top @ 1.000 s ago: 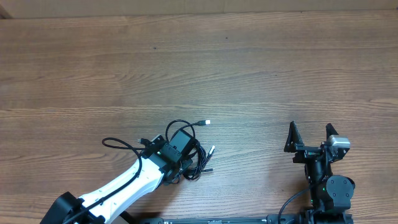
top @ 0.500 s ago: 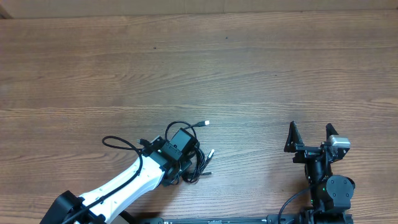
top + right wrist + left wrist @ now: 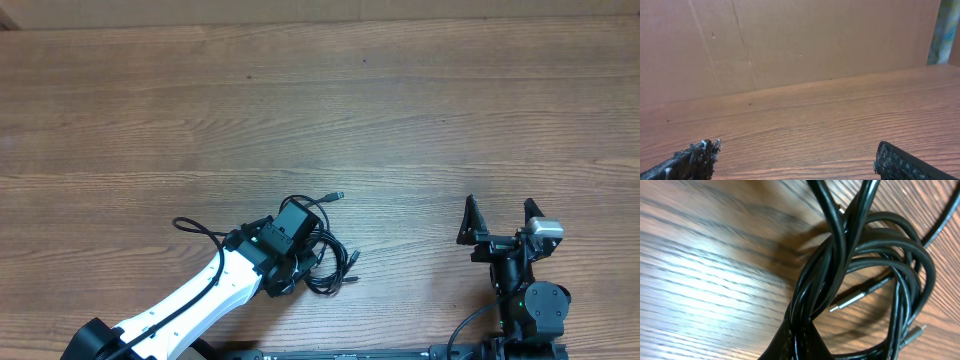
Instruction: Untangle cables
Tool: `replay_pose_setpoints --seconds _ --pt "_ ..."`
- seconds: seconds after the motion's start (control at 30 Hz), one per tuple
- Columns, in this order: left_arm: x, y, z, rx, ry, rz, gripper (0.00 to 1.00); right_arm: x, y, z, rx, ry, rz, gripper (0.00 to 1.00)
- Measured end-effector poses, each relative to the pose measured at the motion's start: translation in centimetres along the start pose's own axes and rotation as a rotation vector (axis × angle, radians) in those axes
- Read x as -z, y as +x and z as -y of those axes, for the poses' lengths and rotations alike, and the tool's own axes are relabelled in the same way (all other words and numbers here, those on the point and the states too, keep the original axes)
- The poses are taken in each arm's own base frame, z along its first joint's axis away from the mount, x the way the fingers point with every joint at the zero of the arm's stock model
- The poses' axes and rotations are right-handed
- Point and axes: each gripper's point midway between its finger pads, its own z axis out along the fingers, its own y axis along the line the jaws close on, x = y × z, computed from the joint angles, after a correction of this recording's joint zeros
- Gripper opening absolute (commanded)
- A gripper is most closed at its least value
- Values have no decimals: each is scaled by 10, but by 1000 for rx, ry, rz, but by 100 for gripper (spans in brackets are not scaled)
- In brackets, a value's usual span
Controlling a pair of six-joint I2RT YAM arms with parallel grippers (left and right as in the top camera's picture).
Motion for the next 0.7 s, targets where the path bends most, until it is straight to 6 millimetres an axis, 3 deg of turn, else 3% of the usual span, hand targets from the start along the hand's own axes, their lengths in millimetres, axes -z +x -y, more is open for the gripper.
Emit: replay_pose_setpoints --seconds 0.3,0.57,0.7 --pt "3 13 19 -31 77 -78 4 0 0 0 0 0 0 100" --pt "33 8 63 -113 186 -64 4 0 0 0 0 0 0 100" --pt "43 7 69 -120 191 -61 4 0 0 0 0 0 0 100"
